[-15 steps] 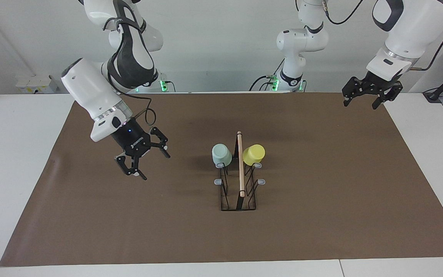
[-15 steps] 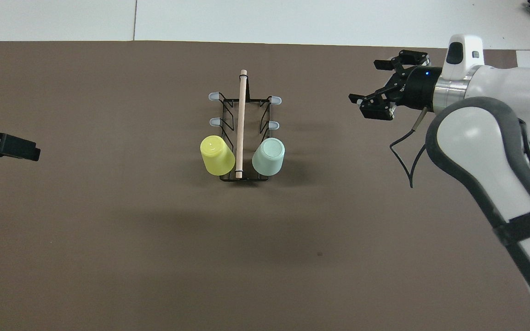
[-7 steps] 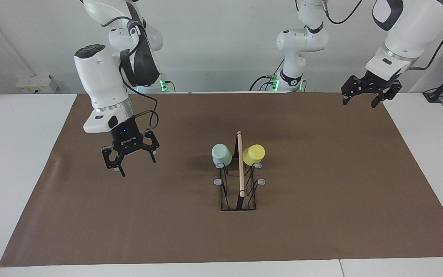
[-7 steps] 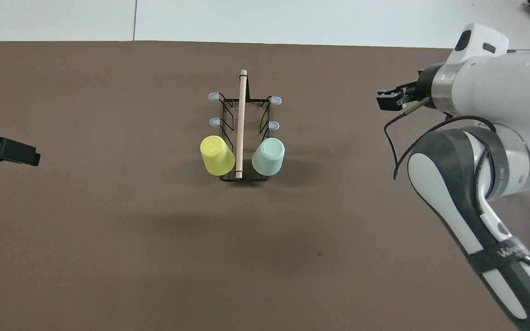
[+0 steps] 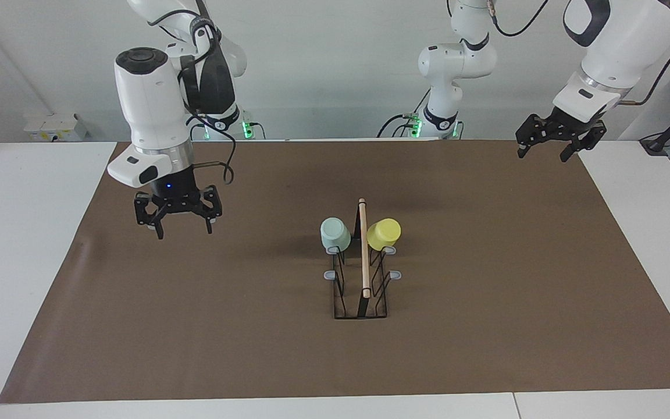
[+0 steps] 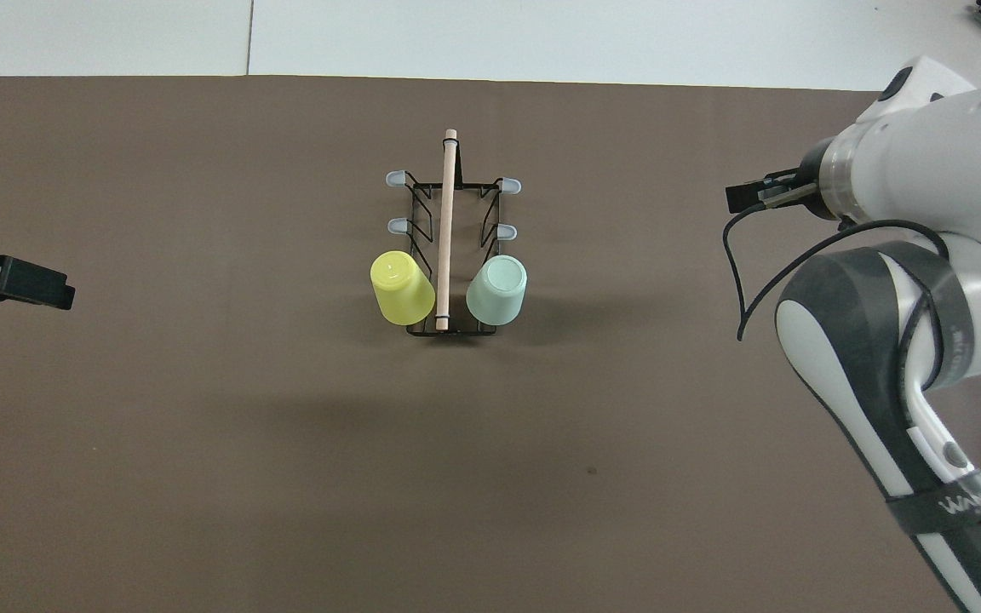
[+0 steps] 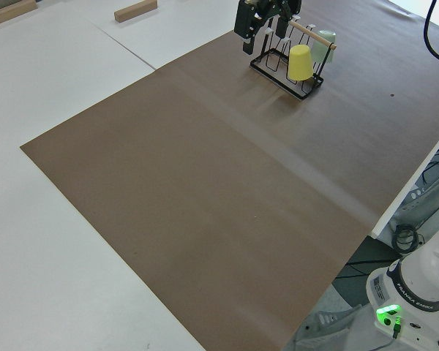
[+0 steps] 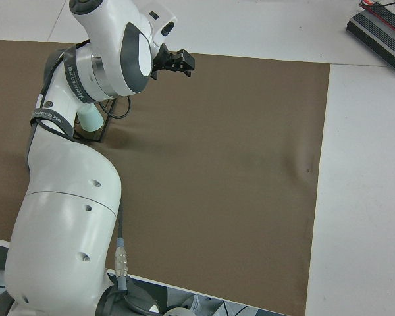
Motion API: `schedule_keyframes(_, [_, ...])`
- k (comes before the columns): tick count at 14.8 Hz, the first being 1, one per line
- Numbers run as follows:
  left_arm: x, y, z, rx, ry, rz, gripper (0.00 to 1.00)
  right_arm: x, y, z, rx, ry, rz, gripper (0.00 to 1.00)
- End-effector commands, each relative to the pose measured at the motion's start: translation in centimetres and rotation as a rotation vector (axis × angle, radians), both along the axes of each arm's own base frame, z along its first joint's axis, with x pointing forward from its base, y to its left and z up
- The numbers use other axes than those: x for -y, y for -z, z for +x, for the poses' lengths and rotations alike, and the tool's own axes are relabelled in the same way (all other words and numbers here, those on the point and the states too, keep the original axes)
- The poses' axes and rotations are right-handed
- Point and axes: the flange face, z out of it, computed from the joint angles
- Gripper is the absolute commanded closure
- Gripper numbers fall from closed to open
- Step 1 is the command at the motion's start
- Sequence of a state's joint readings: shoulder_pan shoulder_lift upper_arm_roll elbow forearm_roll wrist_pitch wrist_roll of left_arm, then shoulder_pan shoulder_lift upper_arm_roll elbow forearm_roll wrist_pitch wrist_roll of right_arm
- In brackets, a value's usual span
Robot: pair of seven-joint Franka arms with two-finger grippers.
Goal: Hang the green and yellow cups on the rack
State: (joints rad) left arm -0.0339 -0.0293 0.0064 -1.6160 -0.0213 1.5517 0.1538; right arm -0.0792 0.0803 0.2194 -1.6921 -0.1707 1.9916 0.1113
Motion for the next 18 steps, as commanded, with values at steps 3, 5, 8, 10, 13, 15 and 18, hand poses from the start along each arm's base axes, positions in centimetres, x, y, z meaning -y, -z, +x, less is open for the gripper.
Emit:
schedule_keyframes(3, [0.1,-0.4,-0.6,-0.007,-0.012,-0.011,0.00,5.8,-3.8,-3.9,-0.095,0.169,0.048,0.00])
schedule_keyframes(5, [0.1,-0.4,-0.6,-0.007,-0.012,-0.011,0.00,7.4,-4.9,-5.7,-0.155,0.213,0.092,0.00])
schedule_keyframes(8, [0.1,-0.4,-0.6,-0.007,-0.012,-0.011,0.00,10.2,-7.1,-7.3,-0.232,0.262,0.109,0.00])
schedule_keyframes(10, [0.1,-0.4,-0.6,-0.007,-0.012,-0.011,0.00,11.3,-7.7,-8.0,-0.271,0.288,0.143,0.00])
schedule_keyframes(13, [0.1,-0.4,-0.6,-0.007,-0.012,-0.011,0.00,11.2,-7.7,-8.0,-0.271,0.287,0.133,0.00])
schedule_keyframes(15, [0.1,-0.4,-0.6,-0.007,-0.012,-0.011,0.00,10.6,-7.6,-8.1,-0.276,0.277,0.130,0.00])
schedule_keyframes(18, [0.1,-0.4,-0.6,-0.007,-0.012,-0.011,0.00,10.2,-7.7,-8.1,-0.276,0.271,0.126,0.00])
